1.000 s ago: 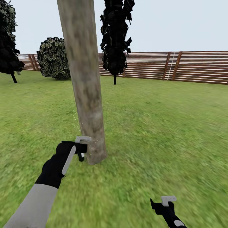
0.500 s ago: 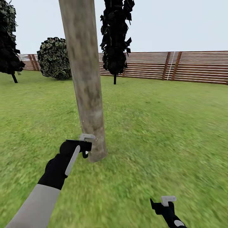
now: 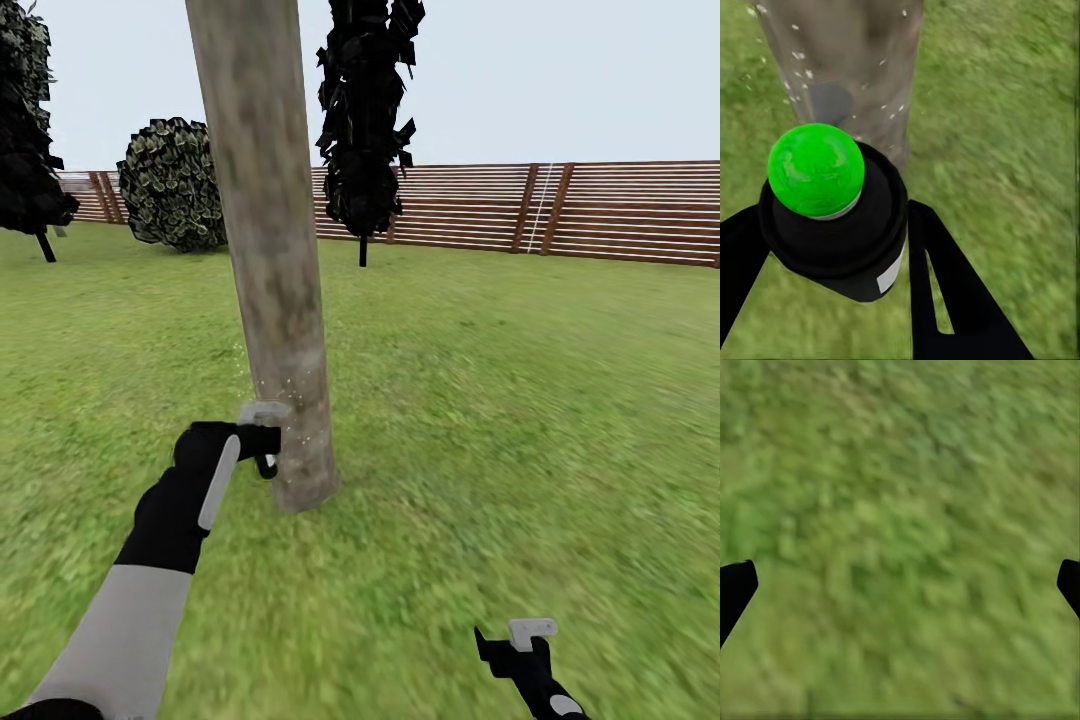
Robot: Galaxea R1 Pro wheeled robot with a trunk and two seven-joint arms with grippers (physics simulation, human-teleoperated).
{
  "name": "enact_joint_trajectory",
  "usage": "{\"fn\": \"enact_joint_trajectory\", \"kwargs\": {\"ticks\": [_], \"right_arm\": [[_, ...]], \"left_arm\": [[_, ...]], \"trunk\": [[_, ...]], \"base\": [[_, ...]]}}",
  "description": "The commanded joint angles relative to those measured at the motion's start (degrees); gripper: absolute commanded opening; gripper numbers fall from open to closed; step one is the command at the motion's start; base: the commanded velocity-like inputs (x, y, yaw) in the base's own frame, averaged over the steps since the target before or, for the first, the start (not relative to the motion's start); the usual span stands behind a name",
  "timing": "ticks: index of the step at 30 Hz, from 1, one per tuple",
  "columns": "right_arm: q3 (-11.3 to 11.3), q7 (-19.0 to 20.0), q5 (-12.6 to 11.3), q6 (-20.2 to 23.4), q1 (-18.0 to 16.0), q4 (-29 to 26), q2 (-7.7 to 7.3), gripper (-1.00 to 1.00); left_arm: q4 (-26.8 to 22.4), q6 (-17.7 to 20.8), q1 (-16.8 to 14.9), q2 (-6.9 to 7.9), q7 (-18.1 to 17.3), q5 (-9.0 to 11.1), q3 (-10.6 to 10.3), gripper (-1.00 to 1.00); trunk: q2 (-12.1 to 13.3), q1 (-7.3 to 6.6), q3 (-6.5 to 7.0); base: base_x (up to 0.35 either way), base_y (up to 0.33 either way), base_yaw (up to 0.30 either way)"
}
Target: In the garden, pick up the pesticide atomizer on the floor and spray pesticide onto both trees until each tree trunk is fully covered.
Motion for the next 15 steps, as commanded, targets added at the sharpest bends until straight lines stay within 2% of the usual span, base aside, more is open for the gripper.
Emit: {"fn": "enact_joint_trajectory", "kwargs": {"ticks": [1,5,8,15], "right_arm": [[0.0,0.0,0.0,0.0,0.0,0.0,0.00,1.00],[0.0,0.0,0.0,0.0,0.0,0.0,0.00,1.00],[0.0,0.0,0.0,0.0,0.0,0.0,0.00,1.00],[0.0,0.0,0.0,0.0,0.0,0.0,0.00,1.00]], "left_arm": [[0.0,0.0,-0.4,-0.20,0.0,-0.4,-0.2,-1.00],[0.0,0.5,-2.3,-1.05,0.0,-0.3,-0.5,-1.00],[0.0,0.6,-2.5,-0.68,0.0,-0.3,-0.3,-1.00],[-0.1,0.6,-3.3,2.27,0.0,-0.5,3.2,-1.00]], "trunk": [[0.0,0.00,0.00],[0.0,0.00,0.00],[0.0,0.00,0.00],[0.0,0.00,0.00]], "base": [[0.000,0.000,0.000],[0.000,0.000,0.000],[0.000,0.000,0.000],[0.000,0.000,0.000]]}}
